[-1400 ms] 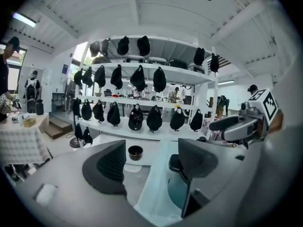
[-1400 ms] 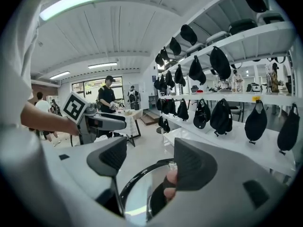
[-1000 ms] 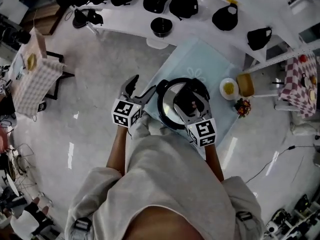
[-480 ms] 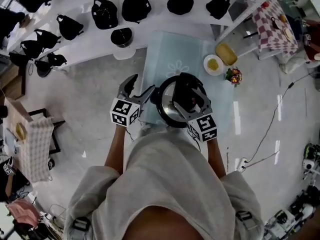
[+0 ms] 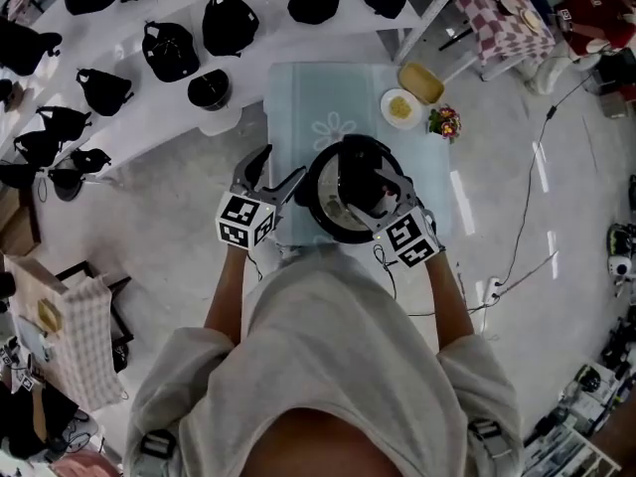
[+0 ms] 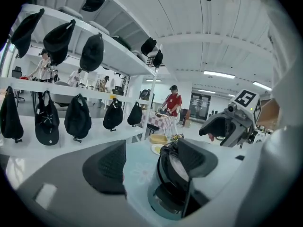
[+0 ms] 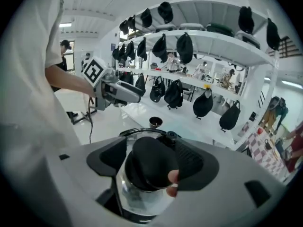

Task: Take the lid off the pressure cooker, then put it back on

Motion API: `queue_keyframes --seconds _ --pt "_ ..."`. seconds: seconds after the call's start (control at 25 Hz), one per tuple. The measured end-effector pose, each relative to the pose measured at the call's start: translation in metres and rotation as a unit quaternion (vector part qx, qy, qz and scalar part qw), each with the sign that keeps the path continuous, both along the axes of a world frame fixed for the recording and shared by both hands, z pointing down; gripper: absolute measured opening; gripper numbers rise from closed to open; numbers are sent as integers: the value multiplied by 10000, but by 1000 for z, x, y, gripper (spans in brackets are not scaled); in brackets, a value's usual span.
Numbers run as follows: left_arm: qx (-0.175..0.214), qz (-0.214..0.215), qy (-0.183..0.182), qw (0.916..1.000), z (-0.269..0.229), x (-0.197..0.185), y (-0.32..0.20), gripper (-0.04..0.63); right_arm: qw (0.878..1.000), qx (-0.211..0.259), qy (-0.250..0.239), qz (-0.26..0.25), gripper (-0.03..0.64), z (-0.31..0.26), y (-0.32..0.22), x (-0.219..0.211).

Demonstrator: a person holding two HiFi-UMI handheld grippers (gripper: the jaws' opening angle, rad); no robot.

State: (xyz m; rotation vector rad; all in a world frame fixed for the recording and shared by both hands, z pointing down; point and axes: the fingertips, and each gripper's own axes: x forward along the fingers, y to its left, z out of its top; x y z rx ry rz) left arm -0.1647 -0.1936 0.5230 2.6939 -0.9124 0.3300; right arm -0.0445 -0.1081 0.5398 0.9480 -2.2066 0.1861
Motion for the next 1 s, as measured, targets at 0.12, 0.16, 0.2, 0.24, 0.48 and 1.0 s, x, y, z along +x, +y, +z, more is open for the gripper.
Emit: queue_keyframes --seconds 0.12,0.16,0.2,0.24,0.48,1.0 --pt "-23 28 44 10000 0 0 1 327 9963 -219 607 -564 301 11 3 0" --pt "-30 22 57 10000 0 -1 0 327 9934 -288 793 -776 301 15 3 0" --pt "-32 8 65 10000 0 -3 -1 327 9899 -356 958 -982 301 18 3 0" --pt "-29 -11 71 10000 0 -4 -2 327 9860 -429 1106 -1173 301 22 2 1" --pt "-11 -151 137 9998 0 -6 -10 327 9579 -1075 1669 -2073 301 36 2 6" --pt "-107 -336 203 9992 4 -14 -11 327 9112 -2219 2020 -2825 302 59 7 -2"
